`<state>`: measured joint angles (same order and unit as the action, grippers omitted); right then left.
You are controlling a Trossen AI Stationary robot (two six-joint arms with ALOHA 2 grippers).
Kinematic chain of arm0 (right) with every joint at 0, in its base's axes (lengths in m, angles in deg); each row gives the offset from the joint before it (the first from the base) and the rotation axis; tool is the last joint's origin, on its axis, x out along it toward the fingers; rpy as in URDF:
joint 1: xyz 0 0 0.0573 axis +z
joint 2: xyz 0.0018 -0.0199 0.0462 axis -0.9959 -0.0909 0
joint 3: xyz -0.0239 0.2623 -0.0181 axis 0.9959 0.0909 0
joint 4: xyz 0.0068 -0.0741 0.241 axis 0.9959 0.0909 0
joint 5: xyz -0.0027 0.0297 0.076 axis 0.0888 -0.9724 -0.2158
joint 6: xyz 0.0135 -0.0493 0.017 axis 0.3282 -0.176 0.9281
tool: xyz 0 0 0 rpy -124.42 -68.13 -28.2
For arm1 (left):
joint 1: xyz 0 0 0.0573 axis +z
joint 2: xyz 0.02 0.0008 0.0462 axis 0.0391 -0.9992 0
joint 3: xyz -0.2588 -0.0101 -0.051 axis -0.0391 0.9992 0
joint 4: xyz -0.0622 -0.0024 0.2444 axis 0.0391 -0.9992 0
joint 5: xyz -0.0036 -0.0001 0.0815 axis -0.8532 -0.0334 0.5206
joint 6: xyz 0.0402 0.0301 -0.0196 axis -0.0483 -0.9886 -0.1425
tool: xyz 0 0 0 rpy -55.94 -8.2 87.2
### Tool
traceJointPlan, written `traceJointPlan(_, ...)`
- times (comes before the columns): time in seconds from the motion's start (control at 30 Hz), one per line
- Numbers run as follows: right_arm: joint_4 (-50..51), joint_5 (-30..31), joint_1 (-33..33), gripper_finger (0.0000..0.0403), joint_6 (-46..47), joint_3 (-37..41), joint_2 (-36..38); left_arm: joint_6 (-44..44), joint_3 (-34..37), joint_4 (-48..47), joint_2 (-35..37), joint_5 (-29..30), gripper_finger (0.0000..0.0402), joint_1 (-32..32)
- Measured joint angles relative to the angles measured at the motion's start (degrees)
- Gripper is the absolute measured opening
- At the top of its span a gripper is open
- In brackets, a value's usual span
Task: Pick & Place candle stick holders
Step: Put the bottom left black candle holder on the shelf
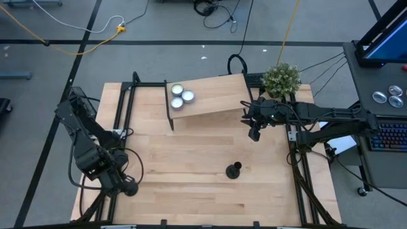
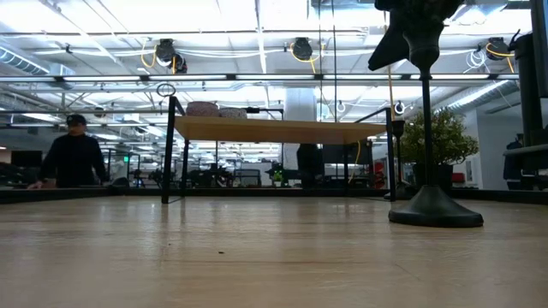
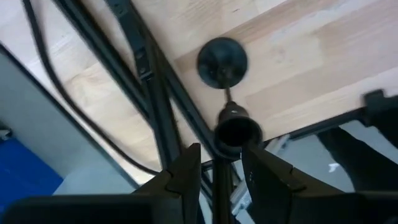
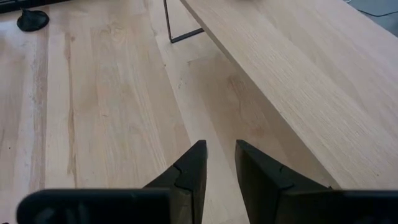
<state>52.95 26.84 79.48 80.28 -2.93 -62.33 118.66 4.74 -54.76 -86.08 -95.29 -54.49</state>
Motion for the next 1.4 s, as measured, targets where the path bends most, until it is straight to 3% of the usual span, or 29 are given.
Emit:
traceJointPlan(0.13,0.02,0.00,0.00,0.0075,0.00,-0.01,0.00,0.59,2.75,1.57,-0.04,-2.40,0.0122,-0.39)
traceJointPlan(0.53,-0.06,0.01,0.02,0.0075,0.01,-0.01,0.00,-2.92,11.61,13.10,0.23,-1.66,0.0120,-0.33)
traceJointPlan(0.63,-0.22,0.00,0.02,0.0075,0.79,-0.01,0.00,-3.26,11.96,13.71,0.25,-1.23,0.0094,-0.29)
traceJointPlan(0.77,-1.10,0.00,0.02,0.0075,0.75,-0.01,0.00,-3.10,11.99,13.83,0.28,0.63,0.0022,0.17)
traceJointPlan(1.0,-5.70,-2.82,0.02,0.0075,-1.92,0.01,0.00,-4.38,11.23,13.65,0.88,3.05,0.0014,2.22)
traceJointPlan(1.07,-7.89,-4.69,0.03,0.0075,-3.08,0.00,0.00,-5.42,10.25,13.40,1.44,4.94,0.0014,3.14)
traceJointPlan(1.23,-14.01,-10.13,0.04,0.0075,-6.49,-0.01,0.00,-9.02,7.12,13.46,3.66,17.23,0.0013,6.54)
traceJointPlan(1.4,-19.60,-13.24,0.07,0.0075,-8.88,0.01,0.00,-17.81,2.69,13.26,4.22,24.05,0.0013,12.50)
